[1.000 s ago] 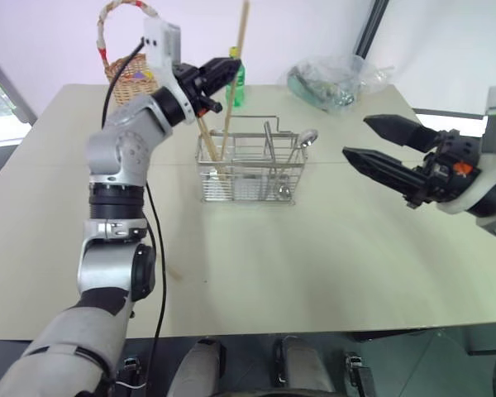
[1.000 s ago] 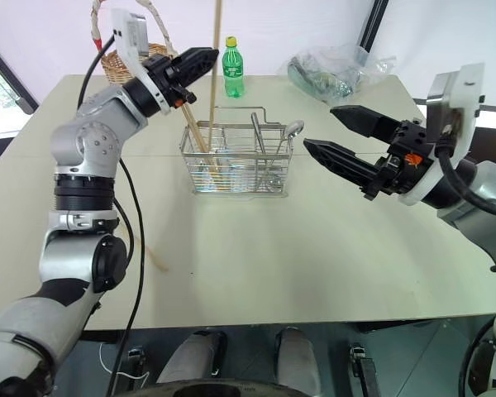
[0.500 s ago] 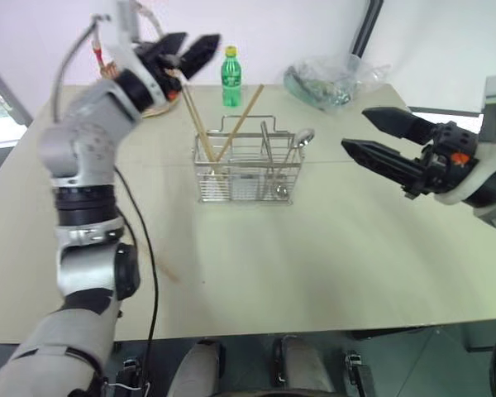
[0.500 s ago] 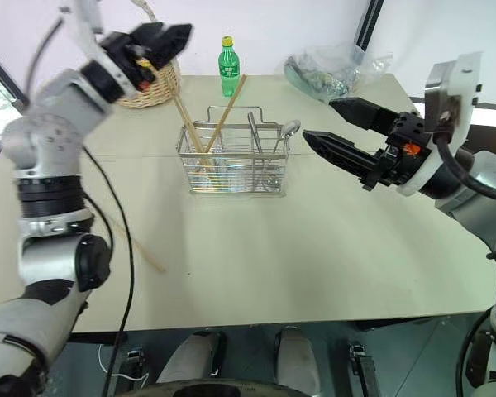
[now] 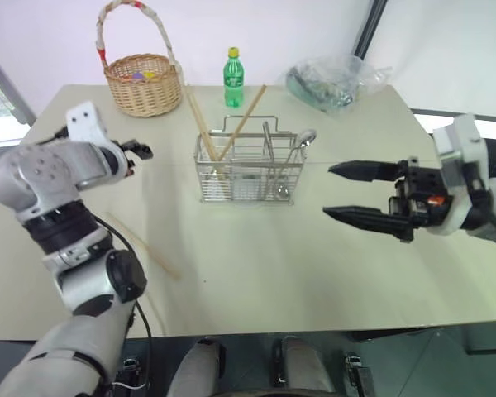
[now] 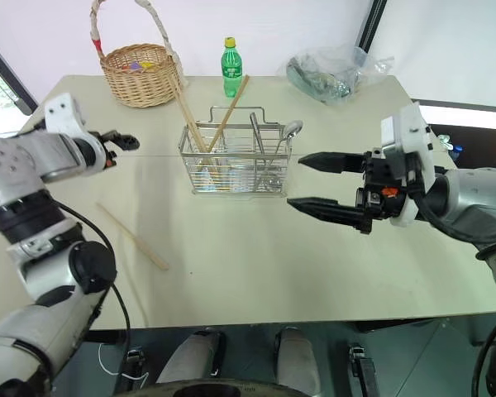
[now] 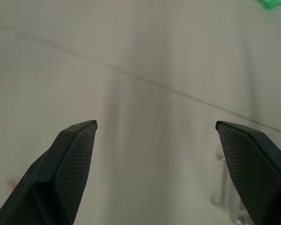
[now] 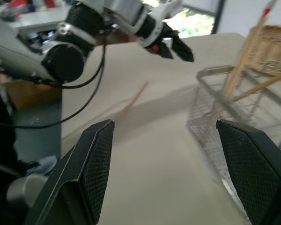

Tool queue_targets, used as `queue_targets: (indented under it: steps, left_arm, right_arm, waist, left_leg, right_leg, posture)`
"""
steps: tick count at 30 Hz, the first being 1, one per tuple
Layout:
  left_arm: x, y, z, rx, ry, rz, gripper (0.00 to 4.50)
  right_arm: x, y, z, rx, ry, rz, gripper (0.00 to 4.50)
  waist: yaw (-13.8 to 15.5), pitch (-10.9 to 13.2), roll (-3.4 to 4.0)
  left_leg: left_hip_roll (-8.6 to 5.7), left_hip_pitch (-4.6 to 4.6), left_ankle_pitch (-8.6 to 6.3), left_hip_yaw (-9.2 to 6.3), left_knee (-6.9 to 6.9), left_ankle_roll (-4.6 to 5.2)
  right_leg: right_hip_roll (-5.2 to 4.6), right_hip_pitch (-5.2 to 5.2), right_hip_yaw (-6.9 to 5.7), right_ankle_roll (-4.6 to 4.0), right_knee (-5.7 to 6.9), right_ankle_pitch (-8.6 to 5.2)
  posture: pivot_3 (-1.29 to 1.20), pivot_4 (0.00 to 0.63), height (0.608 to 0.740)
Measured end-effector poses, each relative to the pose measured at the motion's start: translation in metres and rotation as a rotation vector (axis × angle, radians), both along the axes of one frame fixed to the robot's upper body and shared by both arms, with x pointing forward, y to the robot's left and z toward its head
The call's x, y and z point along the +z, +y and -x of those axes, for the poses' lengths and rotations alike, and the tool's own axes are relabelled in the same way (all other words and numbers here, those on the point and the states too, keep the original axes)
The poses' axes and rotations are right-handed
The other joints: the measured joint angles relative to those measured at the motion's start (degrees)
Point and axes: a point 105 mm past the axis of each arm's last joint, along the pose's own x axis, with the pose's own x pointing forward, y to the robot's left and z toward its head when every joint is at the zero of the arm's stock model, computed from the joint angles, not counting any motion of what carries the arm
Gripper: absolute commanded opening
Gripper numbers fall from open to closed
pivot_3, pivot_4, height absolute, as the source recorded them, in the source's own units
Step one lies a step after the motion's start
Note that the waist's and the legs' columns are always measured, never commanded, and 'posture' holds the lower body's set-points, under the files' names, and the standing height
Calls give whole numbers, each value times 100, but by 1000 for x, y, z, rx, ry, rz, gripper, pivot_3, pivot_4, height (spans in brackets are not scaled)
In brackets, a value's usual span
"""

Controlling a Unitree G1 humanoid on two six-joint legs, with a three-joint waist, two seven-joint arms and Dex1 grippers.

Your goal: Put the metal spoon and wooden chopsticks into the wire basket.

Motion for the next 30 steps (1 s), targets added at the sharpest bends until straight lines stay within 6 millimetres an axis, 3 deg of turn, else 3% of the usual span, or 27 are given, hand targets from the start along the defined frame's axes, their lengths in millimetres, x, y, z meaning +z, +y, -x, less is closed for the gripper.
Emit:
queue_targets:
  steps: [3, 8, 19, 25, 30]
  left_arm:
    - [-4, 10, 6, 80, 35, -49, 4277]
    - [-20, 20, 13, 176, 116, -61, 4277]
    - [-73, 14, 22, 208, 338, -10, 4277]
    - [-78, 13, 19, 205, 382, -13, 4277]
    - [-79, 18, 16, 221, 407, -16, 2145]
  right_arm:
    - [-14, 3, 7, 62, 32, 47, 3578]
    - [-19, 8, 9, 92, 20, 53, 3578]
    - [-28, 15, 15, 47, 47, -7, 3578]
    - [-29, 13, 15, 16, 44, -10, 3578]
    - [-28, 13, 14, -7, 33, -16, 3578]
  waist:
    - [61, -1, 2]
    - [134, -4, -3]
    - [261, -7, -8]
    - [255, -14, 2]
    - [265, -26, 21]
  left_leg:
    - [-1, 0, -1, 7, 2, -1]
    - [-2, -4, -2, 4, 16, -1]
    - [-6, -16, -3, 6, 29, -2]
    - [-7, -13, -5, 10, 29, 1]
    - [-7, -12, -5, 10, 29, 2]
  right_leg:
    - [-2, -2, 5, 0, 1, 0]
    - [-6, 3, 4, 1, 0, 1]
    - [-10, -5, 4, 2, 1, 2]
    - [-10, -4, 4, 2, 2, 2]
    - [-12, 1, 2, 3, 2, 2]
  posture:
    - [0, 150, 674]
    - [0, 150, 674]
    - [0, 150, 674]
    - [0, 150, 674]
    - [0, 150, 674]
